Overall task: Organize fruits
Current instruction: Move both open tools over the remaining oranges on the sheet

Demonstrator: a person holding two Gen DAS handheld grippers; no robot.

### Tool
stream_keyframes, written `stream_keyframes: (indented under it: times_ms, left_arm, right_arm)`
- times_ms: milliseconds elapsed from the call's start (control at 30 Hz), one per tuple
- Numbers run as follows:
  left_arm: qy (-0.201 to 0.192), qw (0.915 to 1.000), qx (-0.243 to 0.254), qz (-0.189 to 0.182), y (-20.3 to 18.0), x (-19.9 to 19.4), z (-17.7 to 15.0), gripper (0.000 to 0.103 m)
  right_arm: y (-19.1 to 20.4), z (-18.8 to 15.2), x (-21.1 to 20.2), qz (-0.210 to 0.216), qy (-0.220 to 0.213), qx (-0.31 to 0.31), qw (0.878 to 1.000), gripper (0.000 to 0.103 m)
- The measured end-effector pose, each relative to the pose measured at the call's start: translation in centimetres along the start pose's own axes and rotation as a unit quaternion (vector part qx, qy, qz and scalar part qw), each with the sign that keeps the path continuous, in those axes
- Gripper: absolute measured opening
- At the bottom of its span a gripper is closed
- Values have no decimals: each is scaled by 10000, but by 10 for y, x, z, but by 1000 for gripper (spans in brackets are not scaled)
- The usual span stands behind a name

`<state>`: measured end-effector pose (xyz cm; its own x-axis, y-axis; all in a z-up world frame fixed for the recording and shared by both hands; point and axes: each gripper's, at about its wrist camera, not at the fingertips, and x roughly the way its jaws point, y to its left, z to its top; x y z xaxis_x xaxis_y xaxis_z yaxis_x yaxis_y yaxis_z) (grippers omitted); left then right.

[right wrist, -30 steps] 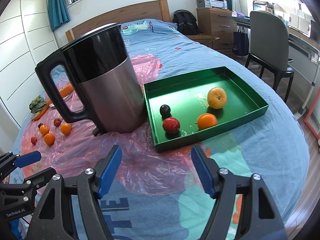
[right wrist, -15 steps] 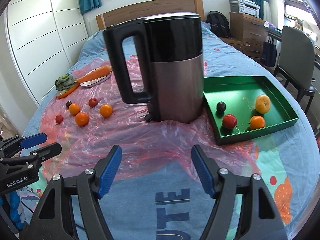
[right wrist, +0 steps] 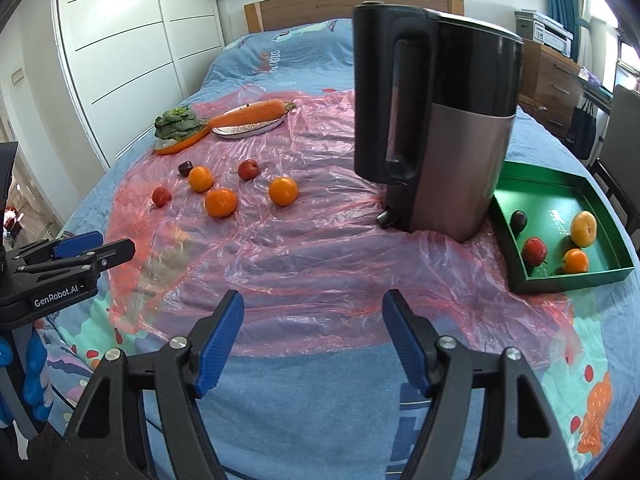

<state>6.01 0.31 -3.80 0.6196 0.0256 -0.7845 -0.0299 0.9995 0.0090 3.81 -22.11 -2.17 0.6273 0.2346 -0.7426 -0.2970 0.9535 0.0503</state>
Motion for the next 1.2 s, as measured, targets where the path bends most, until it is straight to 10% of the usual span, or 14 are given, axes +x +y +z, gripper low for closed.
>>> stream_keyframes:
  times_ms: [433, 1200]
  left_arm:
    - [175, 9975, -613, 314, 68, 39, -1, 53]
    - [344, 9974, 194, -599, 2, 127, 62, 53]
  right_arm:
    - [38, 20, 57, 320, 219, -379, 9985, 103]
    - [34, 103, 175, 325, 461, -370, 9977, 103]
